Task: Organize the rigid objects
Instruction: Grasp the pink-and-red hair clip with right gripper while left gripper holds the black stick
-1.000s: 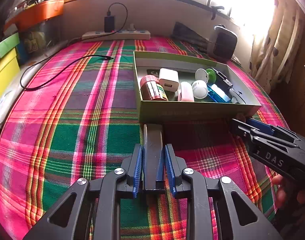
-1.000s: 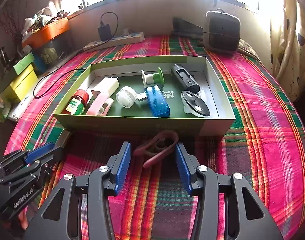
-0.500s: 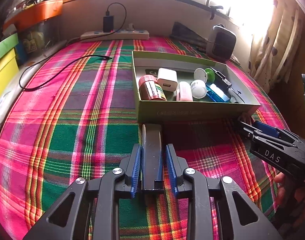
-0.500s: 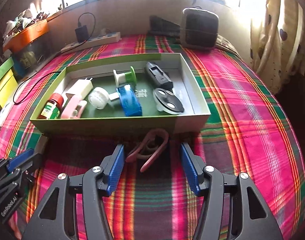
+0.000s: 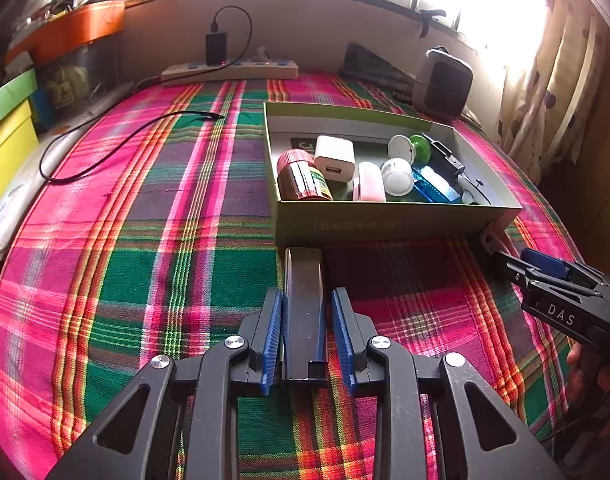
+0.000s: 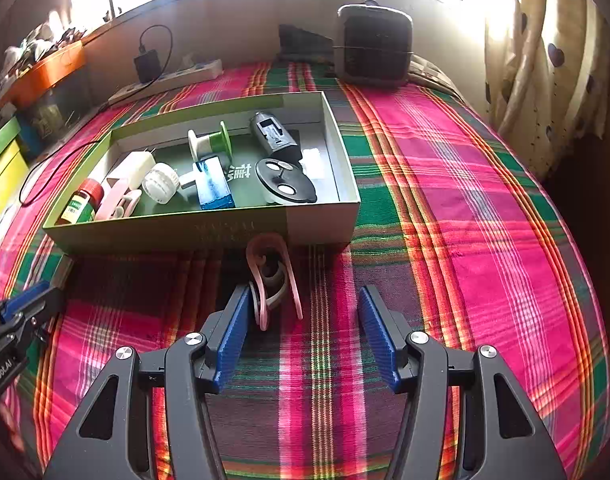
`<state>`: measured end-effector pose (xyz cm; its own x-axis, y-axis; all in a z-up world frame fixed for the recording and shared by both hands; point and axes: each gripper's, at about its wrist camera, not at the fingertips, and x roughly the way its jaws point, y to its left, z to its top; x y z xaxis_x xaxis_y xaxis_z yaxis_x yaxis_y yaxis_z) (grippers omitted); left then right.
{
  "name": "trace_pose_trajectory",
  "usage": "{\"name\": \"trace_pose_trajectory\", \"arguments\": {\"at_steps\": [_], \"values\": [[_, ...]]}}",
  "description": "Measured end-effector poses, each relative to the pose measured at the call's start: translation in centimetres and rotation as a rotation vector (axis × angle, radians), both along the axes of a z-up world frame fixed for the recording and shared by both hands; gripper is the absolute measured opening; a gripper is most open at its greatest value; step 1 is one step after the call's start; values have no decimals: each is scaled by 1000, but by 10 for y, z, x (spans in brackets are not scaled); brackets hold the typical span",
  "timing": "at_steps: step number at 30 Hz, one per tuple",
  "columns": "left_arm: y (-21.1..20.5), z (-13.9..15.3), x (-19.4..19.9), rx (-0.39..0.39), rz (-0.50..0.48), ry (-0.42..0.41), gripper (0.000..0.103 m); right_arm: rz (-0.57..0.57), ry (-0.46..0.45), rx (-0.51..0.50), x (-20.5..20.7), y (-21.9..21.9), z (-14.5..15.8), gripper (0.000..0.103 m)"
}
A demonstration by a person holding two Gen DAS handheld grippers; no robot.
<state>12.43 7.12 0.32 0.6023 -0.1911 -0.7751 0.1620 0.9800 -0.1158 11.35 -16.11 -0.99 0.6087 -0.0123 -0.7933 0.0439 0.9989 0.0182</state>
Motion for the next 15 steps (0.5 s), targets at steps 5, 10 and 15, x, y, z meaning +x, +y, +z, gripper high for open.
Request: {"name": "trace_pose_trajectory", "arguments": {"at_steps": [5,10,15], "values": [[-1,-1,0,14,0,-1,25,36,-1,-2,5,1,0,56],[-1,0,0,18,0,-2,25,77,-4,-4,8,4,0,56],[-4,0,0,39,0,-4,25,91,-9,17,8,4,0,52]]}}
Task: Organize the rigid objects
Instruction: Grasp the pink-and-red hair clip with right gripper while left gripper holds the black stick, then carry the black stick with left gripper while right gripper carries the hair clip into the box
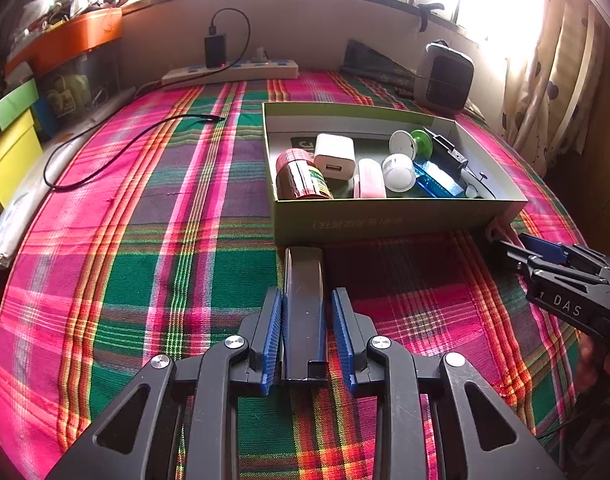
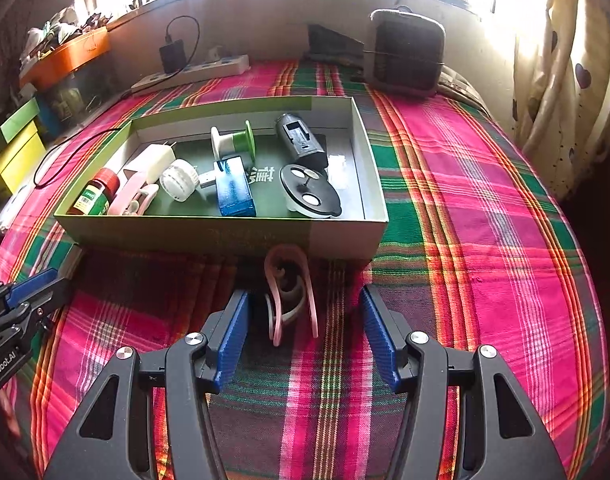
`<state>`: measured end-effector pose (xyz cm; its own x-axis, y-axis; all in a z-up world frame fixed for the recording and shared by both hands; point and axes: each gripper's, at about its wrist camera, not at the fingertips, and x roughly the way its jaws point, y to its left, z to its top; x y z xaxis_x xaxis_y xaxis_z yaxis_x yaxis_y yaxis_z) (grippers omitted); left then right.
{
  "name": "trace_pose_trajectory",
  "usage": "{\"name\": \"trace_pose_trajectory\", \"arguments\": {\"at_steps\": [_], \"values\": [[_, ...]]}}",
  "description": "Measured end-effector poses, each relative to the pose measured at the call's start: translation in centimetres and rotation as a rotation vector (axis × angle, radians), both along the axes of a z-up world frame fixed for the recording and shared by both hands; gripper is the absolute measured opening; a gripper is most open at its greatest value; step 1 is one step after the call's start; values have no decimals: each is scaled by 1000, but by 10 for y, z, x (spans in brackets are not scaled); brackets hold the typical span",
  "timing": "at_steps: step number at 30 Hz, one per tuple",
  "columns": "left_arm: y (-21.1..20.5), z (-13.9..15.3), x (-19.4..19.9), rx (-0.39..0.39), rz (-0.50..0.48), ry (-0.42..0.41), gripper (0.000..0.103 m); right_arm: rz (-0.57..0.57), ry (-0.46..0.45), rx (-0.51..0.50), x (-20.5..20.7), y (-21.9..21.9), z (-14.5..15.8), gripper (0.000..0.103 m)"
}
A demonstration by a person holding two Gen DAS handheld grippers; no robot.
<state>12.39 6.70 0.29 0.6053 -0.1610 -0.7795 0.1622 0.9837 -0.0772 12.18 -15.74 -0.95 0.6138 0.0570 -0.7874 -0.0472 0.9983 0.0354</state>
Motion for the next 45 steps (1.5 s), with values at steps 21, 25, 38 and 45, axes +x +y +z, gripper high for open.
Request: {"name": "trace_pose_trajectory", "arguments": {"at_steps": [21,25,38,45], "values": [[0,1,-1,6,8,-2,23,52,-8,36,-8,4,1,25],[-1,1,-1,8,8,-2,23,52,-8,37,-8,4,1,25],[1,1,-5,-10,12,4,22,84,-12,45,-16,8,2,25],[-3,5,-13,-5,10,-7,21,106,-28,51,-23,12,5,25]]}}
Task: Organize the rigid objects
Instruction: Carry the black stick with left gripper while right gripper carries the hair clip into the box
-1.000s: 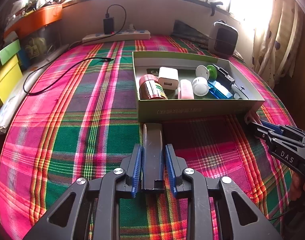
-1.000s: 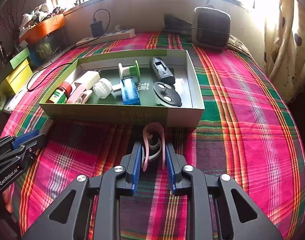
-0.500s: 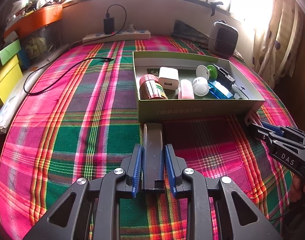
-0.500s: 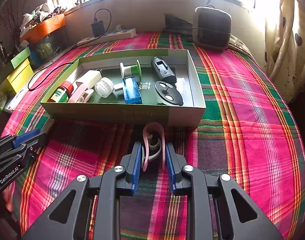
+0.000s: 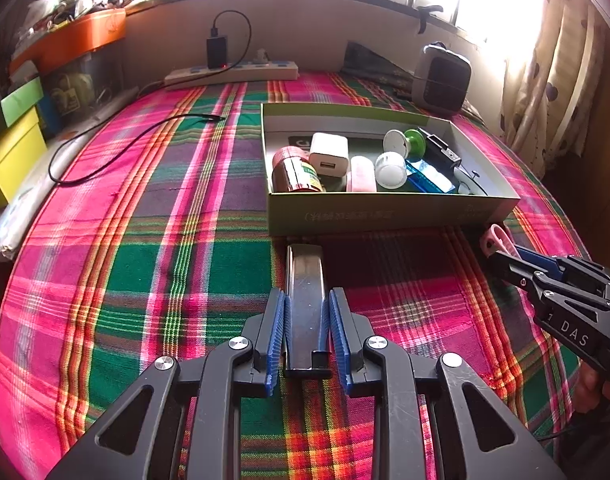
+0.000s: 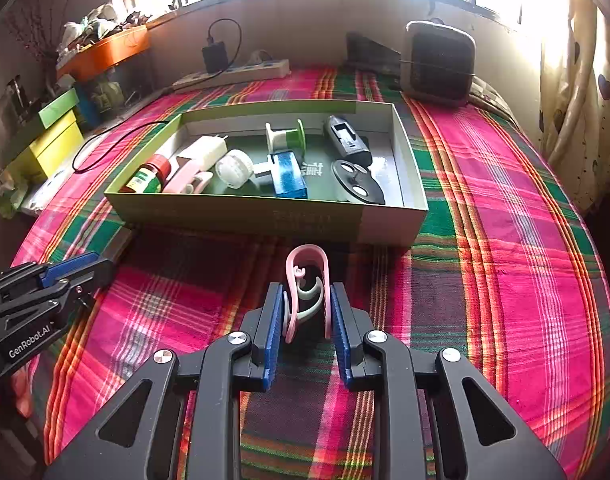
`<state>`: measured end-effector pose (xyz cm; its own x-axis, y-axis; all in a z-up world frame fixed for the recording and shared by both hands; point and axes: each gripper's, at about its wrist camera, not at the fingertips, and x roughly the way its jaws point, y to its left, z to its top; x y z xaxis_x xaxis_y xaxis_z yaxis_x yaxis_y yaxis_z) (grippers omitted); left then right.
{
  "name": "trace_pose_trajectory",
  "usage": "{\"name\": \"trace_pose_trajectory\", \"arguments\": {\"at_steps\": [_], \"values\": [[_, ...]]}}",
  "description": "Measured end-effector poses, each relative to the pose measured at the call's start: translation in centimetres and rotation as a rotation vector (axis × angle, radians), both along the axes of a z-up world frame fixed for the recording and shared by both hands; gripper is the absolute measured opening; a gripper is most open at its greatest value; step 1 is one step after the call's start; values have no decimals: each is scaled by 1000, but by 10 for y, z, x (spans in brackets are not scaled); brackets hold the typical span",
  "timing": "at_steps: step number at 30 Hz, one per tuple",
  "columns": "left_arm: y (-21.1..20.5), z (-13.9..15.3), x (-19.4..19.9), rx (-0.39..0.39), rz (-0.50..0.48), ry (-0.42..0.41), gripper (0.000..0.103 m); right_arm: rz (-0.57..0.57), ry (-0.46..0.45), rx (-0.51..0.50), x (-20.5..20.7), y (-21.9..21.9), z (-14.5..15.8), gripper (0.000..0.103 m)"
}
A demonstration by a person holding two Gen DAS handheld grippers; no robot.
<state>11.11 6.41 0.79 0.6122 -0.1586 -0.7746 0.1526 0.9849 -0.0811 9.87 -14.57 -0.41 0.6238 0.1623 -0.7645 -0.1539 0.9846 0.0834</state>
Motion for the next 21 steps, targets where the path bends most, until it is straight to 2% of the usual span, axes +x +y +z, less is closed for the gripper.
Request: {"name": "trace_pose_trajectory", "arguments": {"at_steps": [14,21], "values": [[-2,3,-6,10,1,-7,20,20,-15,21,-10,2,3,25],[-7,-4,1,36,4,14,23,28,-13,28,-9,3,3,25]]}}
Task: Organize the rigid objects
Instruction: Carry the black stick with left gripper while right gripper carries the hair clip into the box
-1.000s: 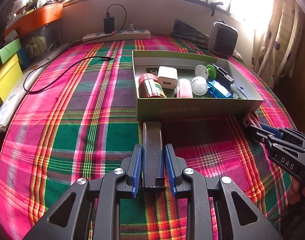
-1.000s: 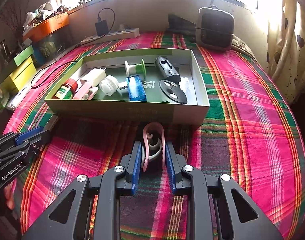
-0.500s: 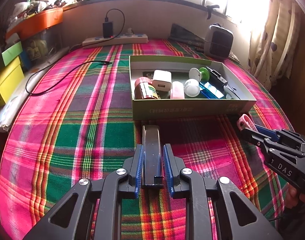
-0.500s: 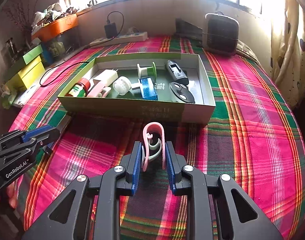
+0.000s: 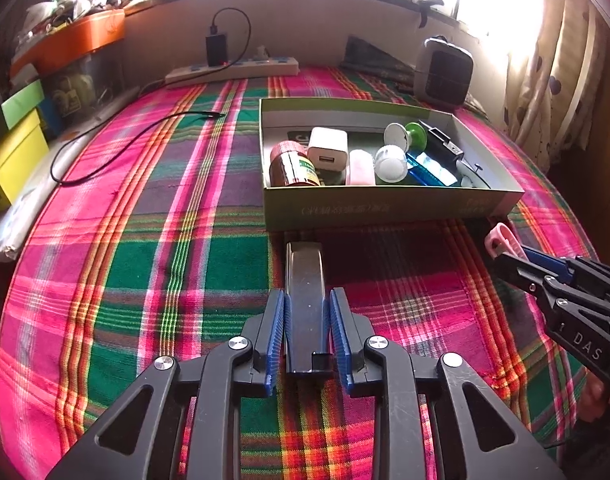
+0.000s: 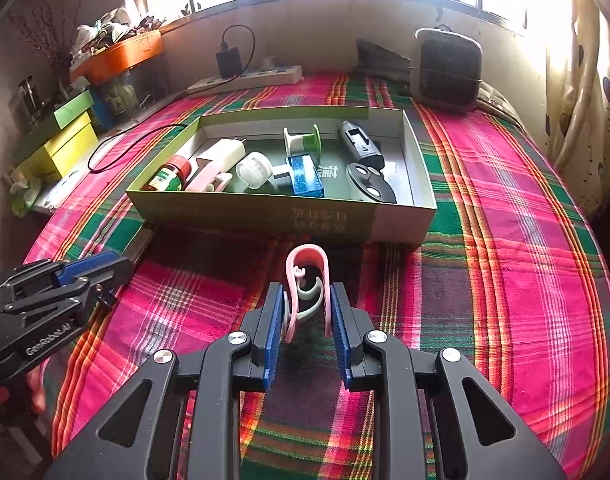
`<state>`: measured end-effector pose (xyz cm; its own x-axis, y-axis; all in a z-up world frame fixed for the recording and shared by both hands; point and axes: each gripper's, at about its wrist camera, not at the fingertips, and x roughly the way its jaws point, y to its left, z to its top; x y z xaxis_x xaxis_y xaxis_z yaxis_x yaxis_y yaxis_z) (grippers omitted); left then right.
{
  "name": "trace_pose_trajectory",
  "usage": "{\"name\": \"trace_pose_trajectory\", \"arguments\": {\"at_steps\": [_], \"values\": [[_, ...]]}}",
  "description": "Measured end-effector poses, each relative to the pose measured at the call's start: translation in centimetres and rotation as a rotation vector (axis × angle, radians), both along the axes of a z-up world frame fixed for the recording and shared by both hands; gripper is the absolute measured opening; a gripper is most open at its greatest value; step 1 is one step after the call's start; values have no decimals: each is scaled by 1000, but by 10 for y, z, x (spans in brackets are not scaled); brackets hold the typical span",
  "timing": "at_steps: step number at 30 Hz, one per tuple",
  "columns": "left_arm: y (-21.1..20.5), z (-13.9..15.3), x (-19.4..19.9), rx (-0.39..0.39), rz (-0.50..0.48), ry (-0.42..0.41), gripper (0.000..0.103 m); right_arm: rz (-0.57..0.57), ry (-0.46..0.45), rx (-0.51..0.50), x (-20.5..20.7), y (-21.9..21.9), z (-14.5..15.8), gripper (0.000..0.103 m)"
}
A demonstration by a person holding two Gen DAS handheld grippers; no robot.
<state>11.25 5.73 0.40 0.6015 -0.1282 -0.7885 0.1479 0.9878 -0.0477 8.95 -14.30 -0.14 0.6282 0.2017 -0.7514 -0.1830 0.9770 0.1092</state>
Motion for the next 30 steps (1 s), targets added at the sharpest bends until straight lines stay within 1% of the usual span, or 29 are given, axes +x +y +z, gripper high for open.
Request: {"name": "trace_pose_trajectory", "arguments": {"at_steps": [8,11,14,23,30], "values": [[-6,-1,7,48,-2,-5,26,12,8,6,3,2,-2,25],[-5,0,8,48,-2,-7,26,14,9,10,3,1,-2,25],[-6,0,8,52,-2,-8,22,21,11,11,4,2,-2,25],[-7,0,7,48,-1,-7,22,28,12,13,4,3,-2,25],[-8,12,1,34,-7,-37,22,33,0,17,2,4,1,25]]}}
